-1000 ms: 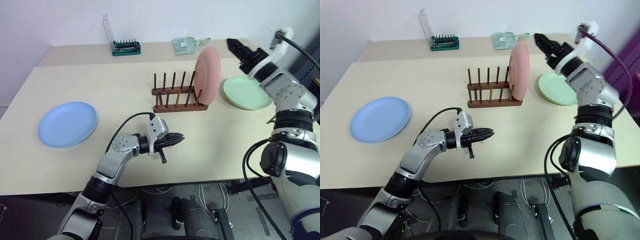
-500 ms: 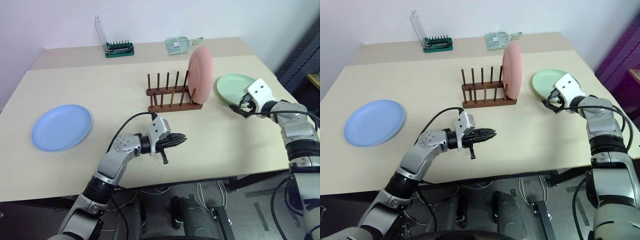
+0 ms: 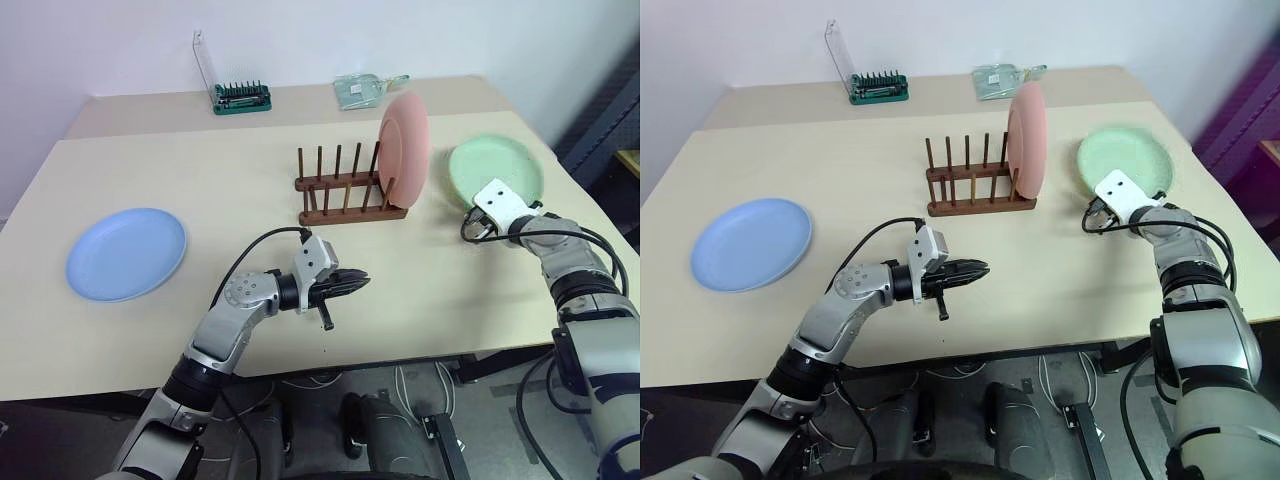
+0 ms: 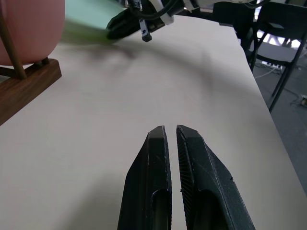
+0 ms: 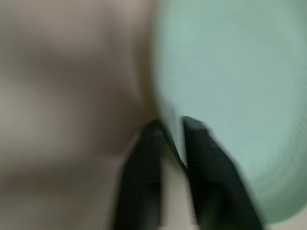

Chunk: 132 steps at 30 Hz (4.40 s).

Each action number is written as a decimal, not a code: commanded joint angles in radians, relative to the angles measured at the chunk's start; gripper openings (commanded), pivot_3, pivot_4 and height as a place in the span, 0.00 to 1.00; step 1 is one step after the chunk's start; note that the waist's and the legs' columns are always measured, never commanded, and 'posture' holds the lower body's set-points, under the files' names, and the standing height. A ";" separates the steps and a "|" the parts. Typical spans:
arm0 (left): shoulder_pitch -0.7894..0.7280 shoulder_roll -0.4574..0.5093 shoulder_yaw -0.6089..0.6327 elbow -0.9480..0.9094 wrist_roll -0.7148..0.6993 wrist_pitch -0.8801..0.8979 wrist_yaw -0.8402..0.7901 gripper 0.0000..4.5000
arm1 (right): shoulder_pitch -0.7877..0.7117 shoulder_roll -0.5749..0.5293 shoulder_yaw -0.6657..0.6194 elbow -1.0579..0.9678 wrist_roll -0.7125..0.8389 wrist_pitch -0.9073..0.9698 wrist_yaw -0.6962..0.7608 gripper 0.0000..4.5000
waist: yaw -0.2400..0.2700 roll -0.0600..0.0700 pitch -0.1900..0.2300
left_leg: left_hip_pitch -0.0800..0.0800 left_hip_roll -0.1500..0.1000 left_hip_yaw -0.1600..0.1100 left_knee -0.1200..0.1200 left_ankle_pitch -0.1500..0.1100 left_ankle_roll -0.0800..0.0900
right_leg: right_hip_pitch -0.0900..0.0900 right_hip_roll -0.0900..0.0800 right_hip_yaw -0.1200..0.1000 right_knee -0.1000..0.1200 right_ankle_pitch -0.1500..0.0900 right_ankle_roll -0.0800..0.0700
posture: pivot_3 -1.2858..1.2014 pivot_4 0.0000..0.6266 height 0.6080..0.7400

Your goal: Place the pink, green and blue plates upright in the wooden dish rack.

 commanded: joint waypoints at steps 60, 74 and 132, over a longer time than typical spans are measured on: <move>0.017 0.005 0.022 -0.050 -0.020 -0.001 0.024 0.07 | -0.275 0.290 -0.353 -0.588 0.933 0.935 0.288 0.62 | 0.001 0.002 0.001 | -0.001 0.001 0.000 0.000 0.000 0.000 | -0.002 -0.001 0.000 0.002 0.001 0.000 | 0.52 0.24 0.92; 0.014 -0.006 0.023 -0.047 -0.024 -0.001 0.034 0.07 | -0.161 0.266 -0.266 -0.979 0.750 0.732 0.235 0.62 | 0.001 0.002 0.001 | -0.001 0.002 0.000 0.000 0.000 0.000 | -0.002 -0.001 -0.001 0.002 0.001 0.000 | 0.52 0.24 0.92; -0.162 -0.165 1.057 -0.300 -0.519 0.482 1.458 0.01 | 0.167 0.348 0.177 -1.191 0.256 0.366 0.325 0.63 | 0.024 -0.016 0.002 | 0.000 0.001 0.000 0.002 -0.001 -0.001 | 0.002 -0.002 -0.003 0.000 0.000 -0.003 | 0.52 0.24 0.92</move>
